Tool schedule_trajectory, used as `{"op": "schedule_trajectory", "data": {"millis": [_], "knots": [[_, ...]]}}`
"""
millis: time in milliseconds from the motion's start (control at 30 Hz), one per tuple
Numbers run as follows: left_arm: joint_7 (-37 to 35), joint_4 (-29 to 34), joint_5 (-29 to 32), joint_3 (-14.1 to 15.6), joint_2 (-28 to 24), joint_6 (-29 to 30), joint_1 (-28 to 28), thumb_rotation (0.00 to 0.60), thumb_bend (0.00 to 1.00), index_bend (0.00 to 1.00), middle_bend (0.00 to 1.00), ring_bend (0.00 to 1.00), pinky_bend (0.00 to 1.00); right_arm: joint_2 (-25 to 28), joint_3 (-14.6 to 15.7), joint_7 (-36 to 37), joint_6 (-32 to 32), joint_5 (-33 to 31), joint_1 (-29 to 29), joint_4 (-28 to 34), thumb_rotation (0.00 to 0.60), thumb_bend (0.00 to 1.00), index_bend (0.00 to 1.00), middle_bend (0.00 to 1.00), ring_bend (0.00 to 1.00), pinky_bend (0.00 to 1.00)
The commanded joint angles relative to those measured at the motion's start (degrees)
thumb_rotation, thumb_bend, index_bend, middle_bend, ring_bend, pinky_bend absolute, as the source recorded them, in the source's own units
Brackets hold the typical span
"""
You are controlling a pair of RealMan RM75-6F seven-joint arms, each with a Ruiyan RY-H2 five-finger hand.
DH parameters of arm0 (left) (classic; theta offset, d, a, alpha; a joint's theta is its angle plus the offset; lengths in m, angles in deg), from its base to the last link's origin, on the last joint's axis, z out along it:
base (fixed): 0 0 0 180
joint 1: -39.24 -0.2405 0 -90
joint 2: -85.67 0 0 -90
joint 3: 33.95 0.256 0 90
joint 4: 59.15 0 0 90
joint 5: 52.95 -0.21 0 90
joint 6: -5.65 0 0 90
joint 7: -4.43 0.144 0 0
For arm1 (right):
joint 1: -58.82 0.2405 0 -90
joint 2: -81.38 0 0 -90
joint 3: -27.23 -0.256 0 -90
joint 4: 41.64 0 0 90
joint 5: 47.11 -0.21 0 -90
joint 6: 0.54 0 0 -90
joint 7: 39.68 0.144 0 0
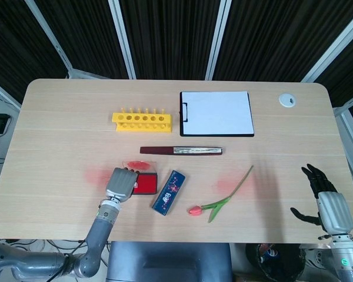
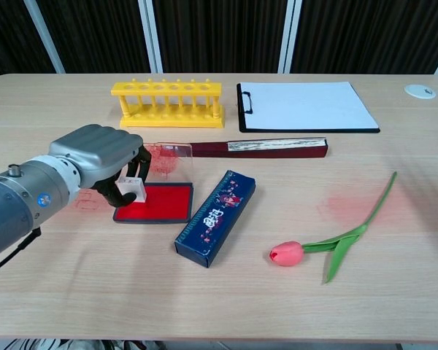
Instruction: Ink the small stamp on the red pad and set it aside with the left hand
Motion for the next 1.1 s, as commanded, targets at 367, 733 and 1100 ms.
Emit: {"op": "schedule_trajectory", "data": {"millis": [367,733,1100], "knots": [[0.1,-2.5,2.2,0.3,0.7,-1.6,1.0,0.6,0.42,0.61,0.57,0.47,0.6,-0.1,0.0,-0.1,-0.1,0.1,0.0,-0.1,0.6,0.23,0.01,0.0,0.0,0.19],[-0.6,-0.4,1.1,-0.3,0.0,-0.6,1.5,0.6,0.42,0.61,0.57,0.47,0.6,-0.1,0.0,0.1,-0.3,0.2,0.0,-0.1,0.6,0.23,0.01,0.0,0.0,0.19],[2.4,1.0,4.2,-1.2,0.2,-0.3,3.1,0.6,0.42,0.61,0.57,0.47,0.6,-0.1,0.0,0.1,-0.2,0.1,0.0,-0.1,0.6,0.23,0.01,0.0,0.0,0.19]]}}
